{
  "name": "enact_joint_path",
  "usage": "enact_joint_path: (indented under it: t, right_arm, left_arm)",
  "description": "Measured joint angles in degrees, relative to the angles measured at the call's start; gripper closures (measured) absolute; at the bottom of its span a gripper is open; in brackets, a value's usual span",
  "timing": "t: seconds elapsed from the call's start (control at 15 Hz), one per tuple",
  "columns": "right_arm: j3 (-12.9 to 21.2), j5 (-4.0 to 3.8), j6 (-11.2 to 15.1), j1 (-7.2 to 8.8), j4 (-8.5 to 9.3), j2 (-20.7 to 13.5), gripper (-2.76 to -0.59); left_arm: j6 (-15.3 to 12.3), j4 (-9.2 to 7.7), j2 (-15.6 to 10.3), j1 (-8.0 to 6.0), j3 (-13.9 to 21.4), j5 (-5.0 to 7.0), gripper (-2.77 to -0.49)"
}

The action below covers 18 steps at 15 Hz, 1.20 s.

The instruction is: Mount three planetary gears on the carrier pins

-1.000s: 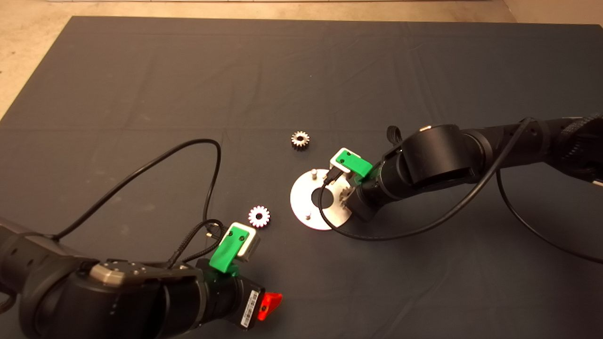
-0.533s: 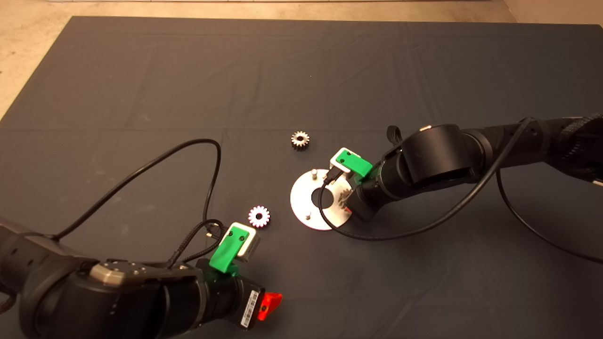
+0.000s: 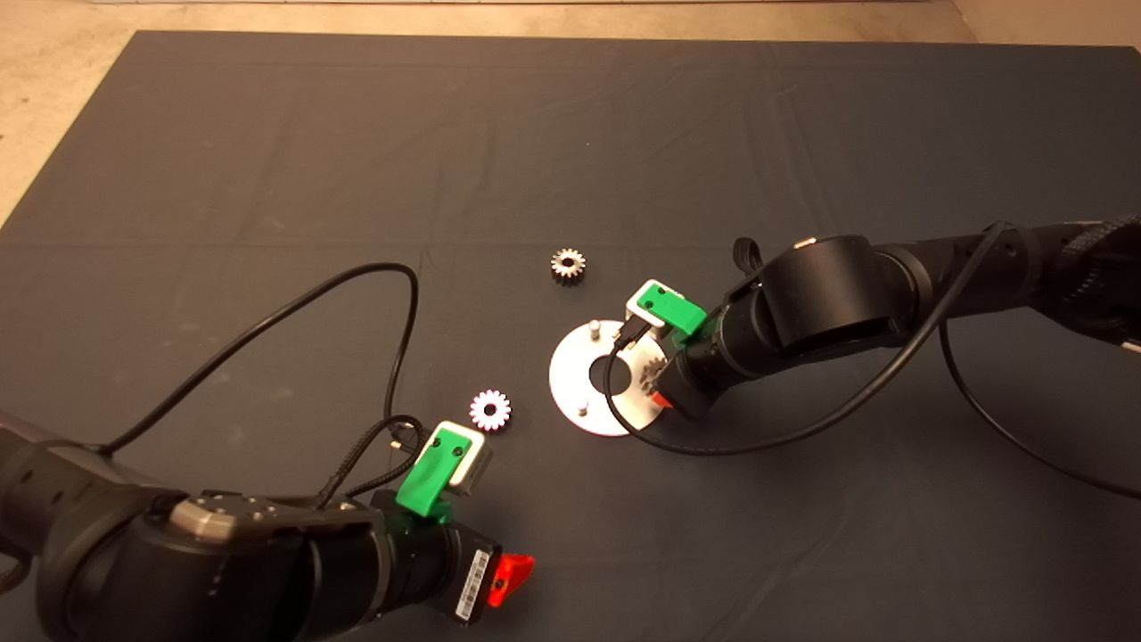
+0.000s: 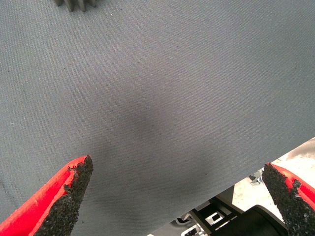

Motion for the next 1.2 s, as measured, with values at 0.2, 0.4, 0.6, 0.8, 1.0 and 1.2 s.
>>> enact_joint_path:
  t: [0.2,0.4,0.6,0.8,1.0,1.2]
  right_arm:
    - [1.79,-0.07,0.09,0.0,0.02,-0.33,-1.78]
    - [6.38,-0.2,0.46,0.01,0.02,-1.44,-1.92]
    - [15.78,-0.02,3.57,0.09,0.05,-8.46,-1.92]
    - [21.73,-0.24,5.96,1.92,0.05,-22.63,-1.92]
    - [24.47,-1.16,7.39,2.9,0.16,-33.86,-1.92]
    - [26.51,1.08,9.99,3.69,0.3,-35.73,-1.92]
  left_arm:
    - [0.0,0.0,0.0,0.0,0.0,-0.02,-2.48]
    - [0.0,0.0,-0.04,-0.09,0.0,0.0,-2.48]
    - [0.0,0.03,-0.99,-0.63,0.0,-0.02,-2.48]
    - [0.07,0.0,-1.77,-0.65,0.0,0.02,-2.48]
    - [2.86,0.0,-2.45,-0.98,0.0,0.0,-2.48]
    - [7.16,-0.01,-4.63,-1.35,0.0,-0.02,-2.48]
